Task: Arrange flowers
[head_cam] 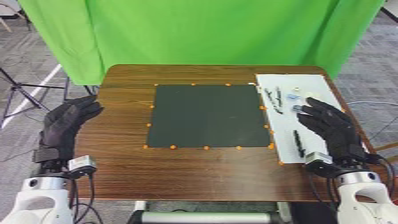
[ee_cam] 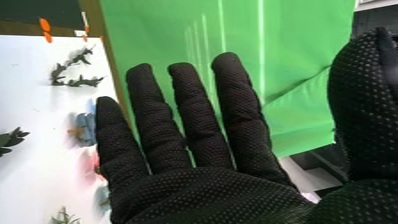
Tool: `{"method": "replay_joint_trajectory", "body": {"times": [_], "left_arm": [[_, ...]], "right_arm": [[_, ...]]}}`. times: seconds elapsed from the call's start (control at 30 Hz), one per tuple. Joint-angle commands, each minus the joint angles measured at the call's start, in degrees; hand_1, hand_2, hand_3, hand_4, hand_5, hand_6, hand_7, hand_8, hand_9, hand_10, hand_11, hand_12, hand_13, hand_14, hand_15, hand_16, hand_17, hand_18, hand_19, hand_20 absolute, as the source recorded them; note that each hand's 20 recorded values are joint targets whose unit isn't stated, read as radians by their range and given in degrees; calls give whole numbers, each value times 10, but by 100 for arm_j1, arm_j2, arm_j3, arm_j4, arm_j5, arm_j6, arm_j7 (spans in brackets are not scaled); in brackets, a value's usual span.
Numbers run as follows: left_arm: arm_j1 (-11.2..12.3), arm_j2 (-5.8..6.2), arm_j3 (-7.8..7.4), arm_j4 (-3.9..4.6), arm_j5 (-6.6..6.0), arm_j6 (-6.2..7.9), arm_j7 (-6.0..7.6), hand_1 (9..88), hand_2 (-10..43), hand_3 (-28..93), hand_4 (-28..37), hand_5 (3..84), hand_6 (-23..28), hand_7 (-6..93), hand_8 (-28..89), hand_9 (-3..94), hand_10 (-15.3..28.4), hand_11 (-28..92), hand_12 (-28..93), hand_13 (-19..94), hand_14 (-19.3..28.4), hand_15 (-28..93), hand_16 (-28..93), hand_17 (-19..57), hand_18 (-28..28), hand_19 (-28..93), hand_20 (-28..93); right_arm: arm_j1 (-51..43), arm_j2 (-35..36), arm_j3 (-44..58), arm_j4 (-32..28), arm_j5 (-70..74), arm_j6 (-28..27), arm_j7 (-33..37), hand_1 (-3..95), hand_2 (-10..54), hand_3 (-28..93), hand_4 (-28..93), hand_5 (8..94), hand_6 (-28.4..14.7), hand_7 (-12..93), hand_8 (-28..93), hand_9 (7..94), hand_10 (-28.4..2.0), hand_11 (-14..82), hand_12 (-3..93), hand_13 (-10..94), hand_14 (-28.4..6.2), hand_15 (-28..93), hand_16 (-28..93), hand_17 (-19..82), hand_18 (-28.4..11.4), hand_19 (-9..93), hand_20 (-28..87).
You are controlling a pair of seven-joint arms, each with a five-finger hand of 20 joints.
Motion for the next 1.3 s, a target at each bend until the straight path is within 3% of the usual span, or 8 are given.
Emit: {"method": "replay_joint_trajectory", "body": {"times": [0.03,0.3,0.53,0.63,0.83,1.13,1.3], "left_arm": [[95,-37,-25,14,-50,-31,-51,301,50,607,-210,468,62,186,-69,481,165,230,106,406,207,228,-45,108,139,116,147],[79,-35,-17,19,-25,-56,-88,301,50,608,-210,468,62,186,-69,481,165,230,106,405,208,228,-45,108,139,116,147],[116,-32,-74,2,9,-112,-165,301,50,605,-211,467,62,184,-68,478,165,229,106,404,207,227,-45,108,139,116,148],[134,-31,-90,-8,23,-110,-180,301,50,605,-210,465,61,184,-68,477,165,228,106,403,207,228,-45,107,139,117,148],[164,-38,-142,-24,93,-196,-248,300,50,604,-209,464,61,183,-68,475,165,227,106,399,207,225,-46,107,139,118,148],[210,-44,-225,-56,179,-343,-357,301,52,600,-210,461,62,180,-67,470,168,224,106,399,208,224,-45,114,141,133,155],[230,-61,-277,-73,212,-439,-440,301,52,598,-210,459,63,177,-66,470,170,223,107,399,210,224,-45,114,141,136,156]], "right_arm": [[-37,22,9,-13,-30,28,-5,207,-95,720,-175,488,-18,139,-76,500,-146,67,180,407,-158,127,236,198,-175,50,302],[-31,50,35,-64,-116,47,120,214,-95,714,-174,489,-20,137,-75,502,-146,68,183,421,-155,128,222,236,-191,72,313],[-118,203,75,-238,-382,414,385,238,-95,704,-168,491,-24,137,-73,519,-150,73,194,477,-155,158,233,265,-190,174,385],[-141,309,34,-358,-812,823,703,264,-95,695,-169,501,-30,145,-74,557,-152,94,211,563,-149,182,280,302,-178,257,456],[-185,533,-133,-570,-1707,1704,1557,322,-95,675,-168,551,-28,193,-74,647,-158,227,261,660,-126,409,322,334,-192,527,525],[-345,796,-406,-734,-3348,2446,2681,381,-95,651,-170,632,-18,298,-70,719,-143,389,334,749,-81,615,365,385,-216,752,574],[-397,965,-554,-793,-4425,2623,3399,424,-95,611,-178,620,-14,350,111,733,-125,443,374,799,-40,678,395,450,-204,852,562]]}}
